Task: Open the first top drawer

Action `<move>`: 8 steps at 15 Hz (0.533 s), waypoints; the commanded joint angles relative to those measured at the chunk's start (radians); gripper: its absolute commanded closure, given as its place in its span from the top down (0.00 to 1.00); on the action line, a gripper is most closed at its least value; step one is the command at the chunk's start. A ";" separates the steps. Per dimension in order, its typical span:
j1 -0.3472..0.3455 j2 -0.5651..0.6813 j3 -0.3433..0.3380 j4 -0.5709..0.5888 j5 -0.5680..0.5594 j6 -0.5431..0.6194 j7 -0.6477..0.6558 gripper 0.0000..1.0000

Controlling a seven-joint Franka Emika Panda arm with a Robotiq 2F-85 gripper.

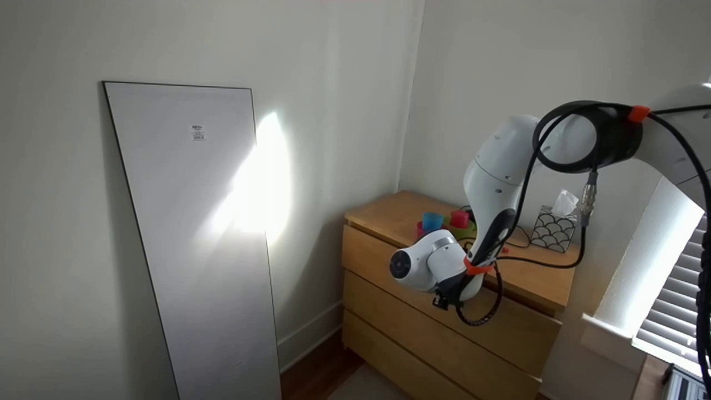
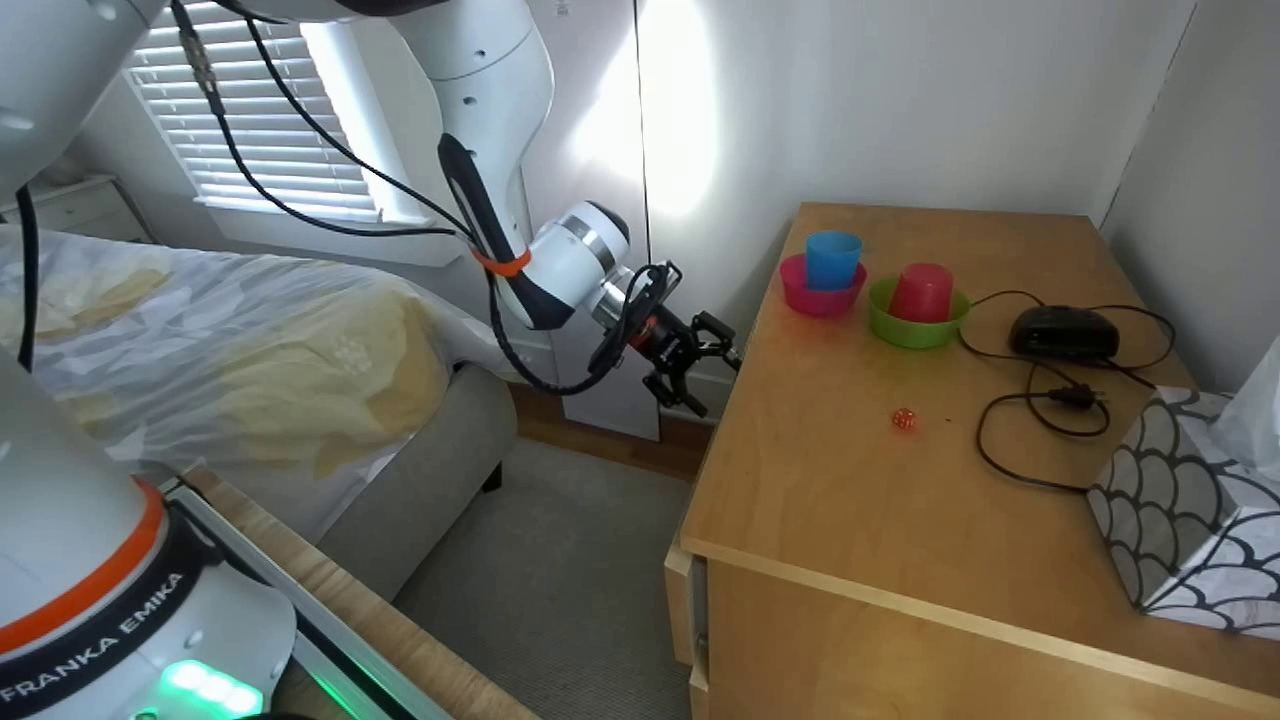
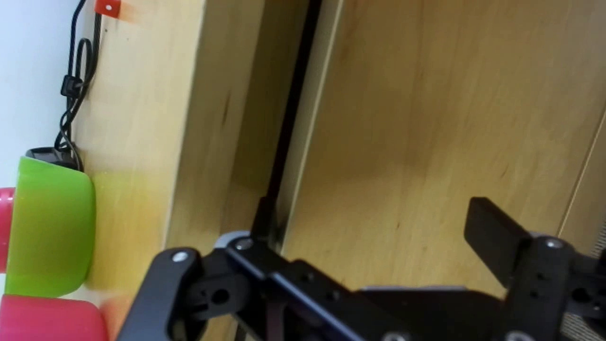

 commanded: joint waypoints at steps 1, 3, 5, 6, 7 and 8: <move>-0.013 -0.003 0.054 -0.043 0.050 0.083 -0.063 1.00; -0.012 -0.017 0.062 -0.055 0.065 0.083 -0.095 1.00; -0.008 -0.040 0.071 -0.076 0.082 0.085 -0.125 1.00; -0.006 -0.054 0.076 -0.088 0.092 0.088 -0.140 1.00; -0.005 -0.068 0.081 -0.101 0.105 0.091 -0.159 1.00; -0.002 -0.089 0.087 -0.118 0.119 0.094 -0.179 1.00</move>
